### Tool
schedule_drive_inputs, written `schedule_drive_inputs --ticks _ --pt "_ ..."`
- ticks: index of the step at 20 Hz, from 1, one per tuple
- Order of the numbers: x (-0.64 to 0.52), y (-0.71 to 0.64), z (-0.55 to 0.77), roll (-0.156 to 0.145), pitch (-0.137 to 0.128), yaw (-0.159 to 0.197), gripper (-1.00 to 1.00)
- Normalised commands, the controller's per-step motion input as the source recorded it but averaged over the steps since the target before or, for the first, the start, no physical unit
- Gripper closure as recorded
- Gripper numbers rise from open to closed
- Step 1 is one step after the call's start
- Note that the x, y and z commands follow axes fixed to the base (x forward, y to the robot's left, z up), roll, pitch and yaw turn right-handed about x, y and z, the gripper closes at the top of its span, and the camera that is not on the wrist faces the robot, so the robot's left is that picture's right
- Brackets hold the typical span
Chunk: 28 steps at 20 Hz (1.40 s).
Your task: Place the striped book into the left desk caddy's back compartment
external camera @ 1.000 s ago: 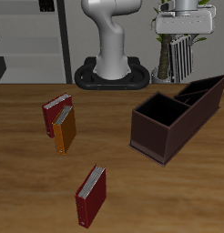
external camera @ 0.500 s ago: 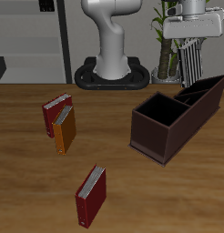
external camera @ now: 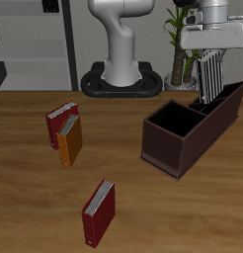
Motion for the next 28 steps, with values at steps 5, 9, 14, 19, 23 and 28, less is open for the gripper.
schedule_drive_inputs --ticks 5,9,14,19,23,28 --pt "0.30 -0.02 -0.10 -0.038 0.034 -0.027 1.00" --pt "0.13 0.05 -0.12 -0.009 0.023 -0.009 1.00" --pt "0.04 0.01 -0.11 -0.003 0.014 -0.009 1.00" --pt "0.01 0.03 -0.10 0.009 0.005 0.004 1.00" --pt "0.07 0.02 -0.16 0.009 0.014 0.008 1.00" --pt "0.05 0.01 -0.21 0.008 0.022 -0.003 1.00"
